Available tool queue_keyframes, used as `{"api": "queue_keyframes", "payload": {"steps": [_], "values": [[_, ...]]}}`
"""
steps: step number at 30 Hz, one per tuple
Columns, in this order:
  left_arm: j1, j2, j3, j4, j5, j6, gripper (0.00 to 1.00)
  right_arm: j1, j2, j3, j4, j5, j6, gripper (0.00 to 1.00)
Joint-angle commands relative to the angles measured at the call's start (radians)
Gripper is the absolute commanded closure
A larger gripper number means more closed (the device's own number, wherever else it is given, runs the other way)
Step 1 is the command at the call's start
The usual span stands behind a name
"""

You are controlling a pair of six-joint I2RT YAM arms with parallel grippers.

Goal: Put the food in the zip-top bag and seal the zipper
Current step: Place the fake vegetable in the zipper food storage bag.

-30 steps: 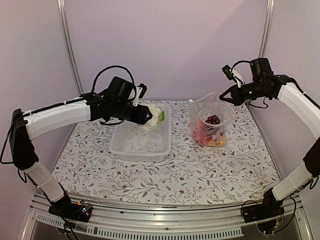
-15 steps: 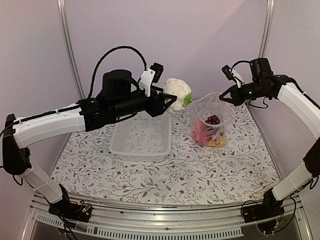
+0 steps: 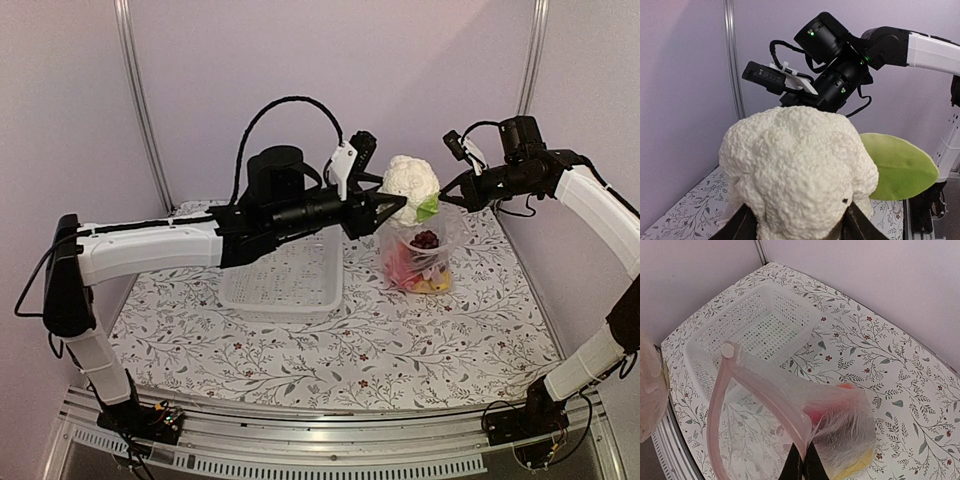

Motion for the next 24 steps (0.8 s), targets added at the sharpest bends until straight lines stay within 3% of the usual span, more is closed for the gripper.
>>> {"api": "queue_keyframes", "payload": {"steps": [1, 10, 16, 24], "values": [[-0.009, 0.076, 0.101, 0.093, 0.072, 0.017, 0.58, 0.007, -0.03, 0.004, 0.004, -0.03, 0.001, 1.0], [-0.011, 0.181, 0.17, 0.112, 0.114, 0.104, 0.59, 0.006, -0.048, 0.006, 0.003, -0.042, 0.011, 1.0], [-0.013, 0.214, 0.143, 0.138, 0.064, 0.178, 0.6, 0.006, -0.071, 0.005, 0.001, -0.045, 0.016, 1.0], [-0.015, 0.28, 0.19, 0.042, -0.049, 0.242, 0.6, 0.007, -0.08, 0.0, 0.001, -0.053, 0.017, 1.0]]}}
